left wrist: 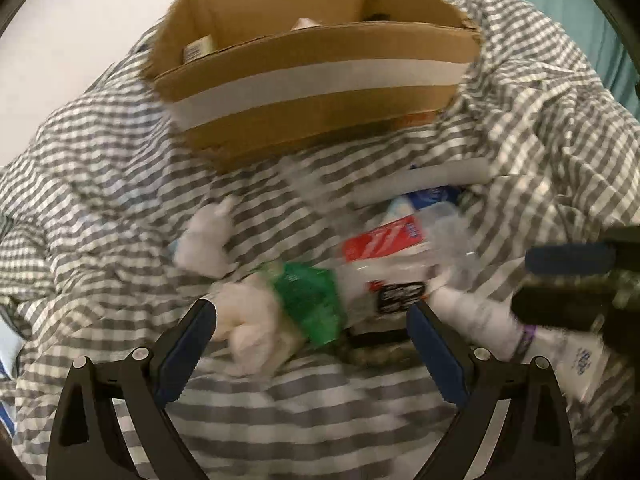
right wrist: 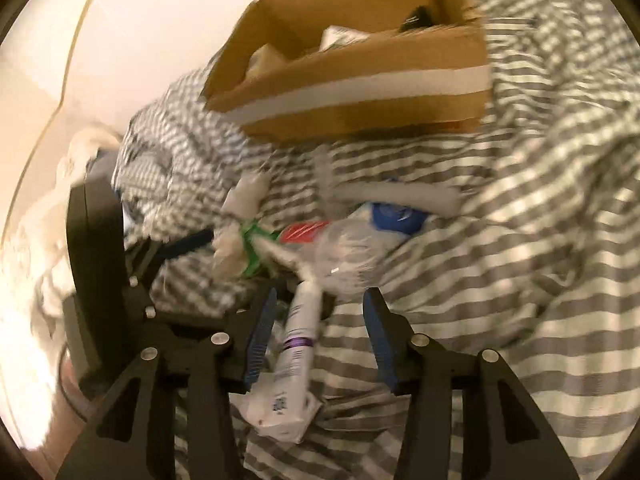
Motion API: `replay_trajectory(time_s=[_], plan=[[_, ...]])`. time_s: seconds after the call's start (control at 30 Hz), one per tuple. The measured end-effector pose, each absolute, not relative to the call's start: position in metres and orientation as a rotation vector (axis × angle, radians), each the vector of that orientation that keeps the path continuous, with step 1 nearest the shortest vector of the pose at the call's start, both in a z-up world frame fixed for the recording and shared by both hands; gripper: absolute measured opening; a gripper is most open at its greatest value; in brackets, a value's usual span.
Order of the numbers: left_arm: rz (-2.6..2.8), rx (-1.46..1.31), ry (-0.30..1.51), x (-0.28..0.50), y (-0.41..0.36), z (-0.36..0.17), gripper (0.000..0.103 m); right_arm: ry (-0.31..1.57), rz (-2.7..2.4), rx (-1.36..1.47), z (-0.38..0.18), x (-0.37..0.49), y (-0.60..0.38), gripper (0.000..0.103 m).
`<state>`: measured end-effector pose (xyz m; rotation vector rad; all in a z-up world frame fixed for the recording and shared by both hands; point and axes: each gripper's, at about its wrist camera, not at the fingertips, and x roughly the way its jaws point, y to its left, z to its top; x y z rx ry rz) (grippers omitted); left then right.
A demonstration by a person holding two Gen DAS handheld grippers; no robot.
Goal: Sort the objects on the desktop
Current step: 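Grasp a white tube with the right tool while the left tool grasps a white packet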
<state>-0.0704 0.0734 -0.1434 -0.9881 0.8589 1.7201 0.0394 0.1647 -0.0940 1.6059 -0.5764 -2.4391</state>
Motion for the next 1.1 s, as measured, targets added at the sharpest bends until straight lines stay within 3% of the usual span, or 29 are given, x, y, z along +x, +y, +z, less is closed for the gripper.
replay_trajectory(time_s=[0.07, 0.2, 0.7, 0.77, 0.87, 0.97, 1.1], plan=[[1.738, -0.993, 0.894, -0.078, 0.068, -0.145, 0.099, -0.562, -2.382, 1.641, -0.108, 0.036, 0.153, 0.045], [1.74, -1.005, 0.864, -0.085, 0.058, -0.143, 0.099, -0.427, -2.345, 1.734, -0.123, 0.034, 0.135, 0.017], [1.568, -1.046, 0.777, -0.044, 0.094, -0.157, 0.098, -0.557, -2.632, 1.617, -0.075, 0.053, 0.215, 0.014], [1.565, -1.066, 0.765, -0.045, 0.098, -0.161, 0.078, -0.577, -2.621, 1.627, -0.078, 0.053, 0.22, 0.014], [1.538, -1.116, 0.72, -0.052, 0.095, -0.164, 0.058, -0.66, -2.593, 1.606, -0.082, 0.052, 0.225, 0.014], [1.543, -1.124, 0.707, -0.055, 0.092, -0.162, 0.047, -0.664, -2.585, 1.585, -0.086, 0.04, 0.22, 0.017], [1.543, -1.139, 0.679, -0.059, 0.087, -0.16, 0.042, -0.687, -2.557, 1.59, -0.1, 0.015, 0.212, 0.039]])
